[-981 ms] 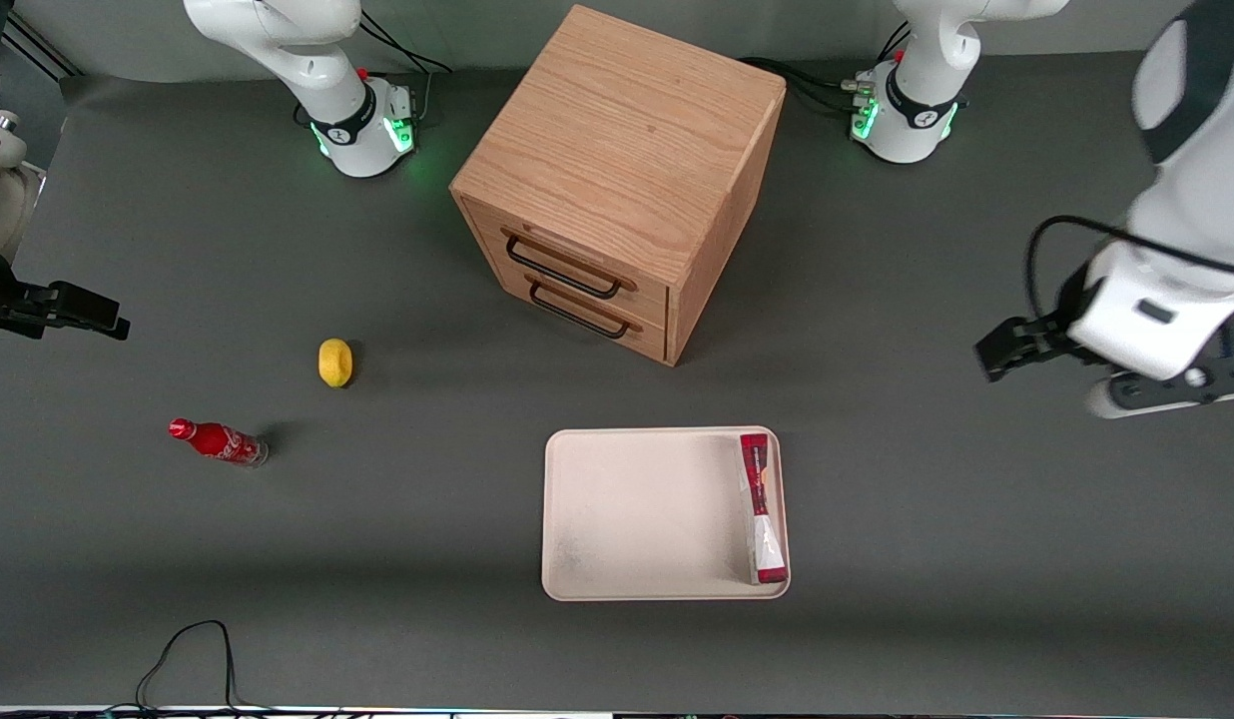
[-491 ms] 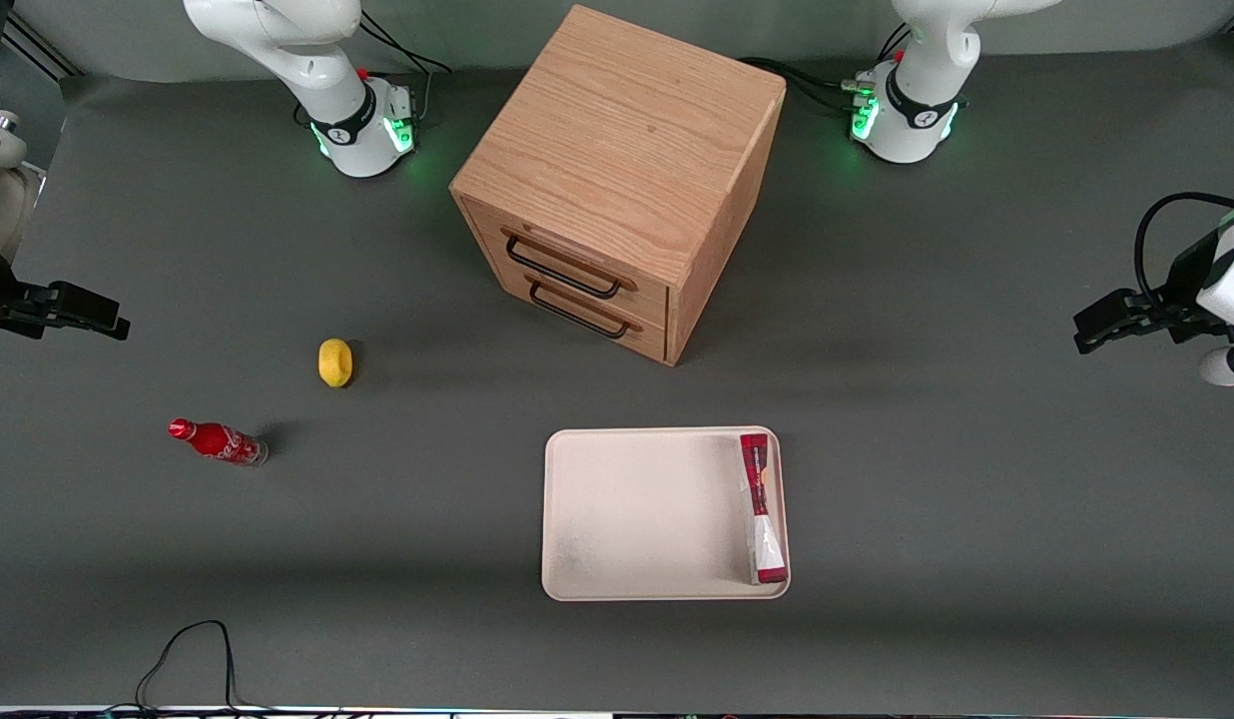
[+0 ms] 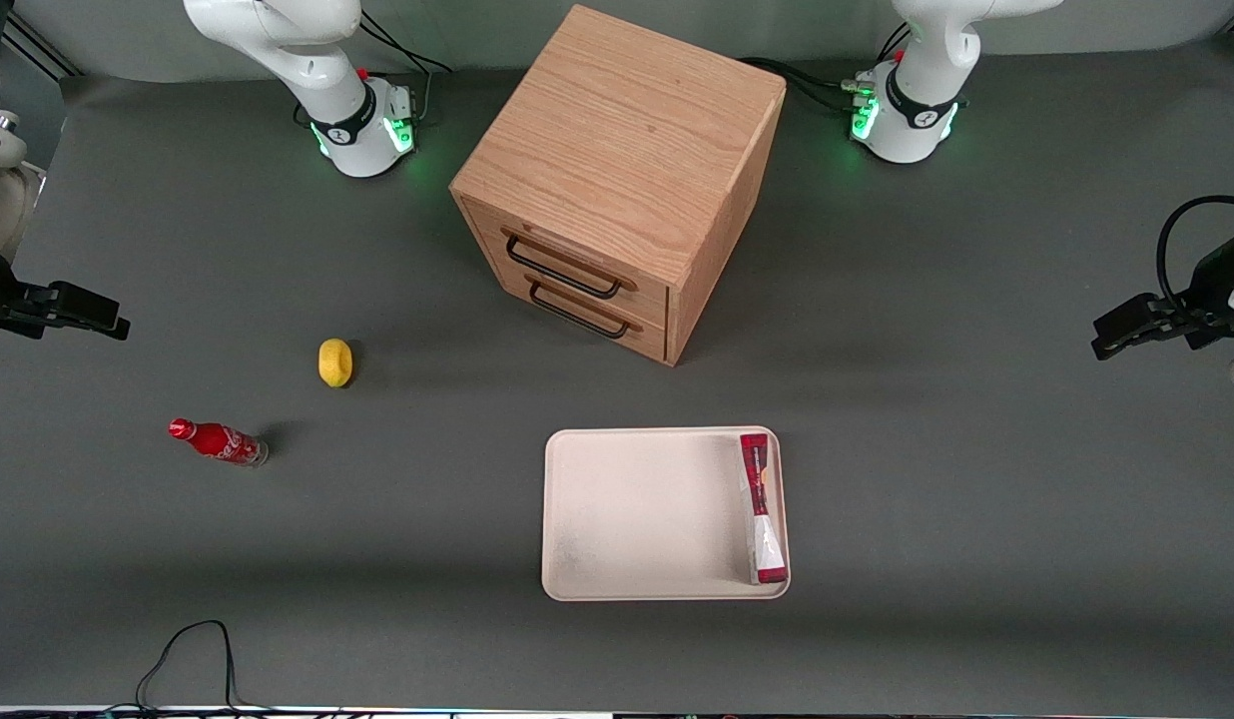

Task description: Place red cookie box on tray

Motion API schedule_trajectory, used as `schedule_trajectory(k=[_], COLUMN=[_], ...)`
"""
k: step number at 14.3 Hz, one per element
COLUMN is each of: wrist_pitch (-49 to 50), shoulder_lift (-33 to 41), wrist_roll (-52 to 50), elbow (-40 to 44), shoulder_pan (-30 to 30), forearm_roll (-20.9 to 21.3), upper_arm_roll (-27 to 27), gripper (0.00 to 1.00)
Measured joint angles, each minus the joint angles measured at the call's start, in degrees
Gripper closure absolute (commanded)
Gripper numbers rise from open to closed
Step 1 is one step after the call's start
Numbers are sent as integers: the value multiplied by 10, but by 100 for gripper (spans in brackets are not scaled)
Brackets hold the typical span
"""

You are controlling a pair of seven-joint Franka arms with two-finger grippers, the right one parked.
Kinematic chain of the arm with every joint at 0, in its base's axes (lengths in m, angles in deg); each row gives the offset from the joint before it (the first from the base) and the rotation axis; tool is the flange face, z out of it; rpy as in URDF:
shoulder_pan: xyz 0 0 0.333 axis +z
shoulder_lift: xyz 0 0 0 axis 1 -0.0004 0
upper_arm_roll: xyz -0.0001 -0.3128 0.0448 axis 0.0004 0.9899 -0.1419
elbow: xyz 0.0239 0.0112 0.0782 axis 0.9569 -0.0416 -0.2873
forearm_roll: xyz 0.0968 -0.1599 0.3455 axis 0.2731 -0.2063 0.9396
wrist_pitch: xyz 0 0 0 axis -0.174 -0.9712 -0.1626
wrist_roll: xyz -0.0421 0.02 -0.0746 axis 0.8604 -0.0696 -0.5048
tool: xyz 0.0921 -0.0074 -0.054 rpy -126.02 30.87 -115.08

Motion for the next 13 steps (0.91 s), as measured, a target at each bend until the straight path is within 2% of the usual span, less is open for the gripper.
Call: schedule_trajectory(k=[13], wrist_pitch=[29], shoulder_lift=[0], wrist_roll=[14], elbow=[-3], shoulder_pan=[0], forearm_roll=[-4], upper_arm_roll=[14], gripper=[0])
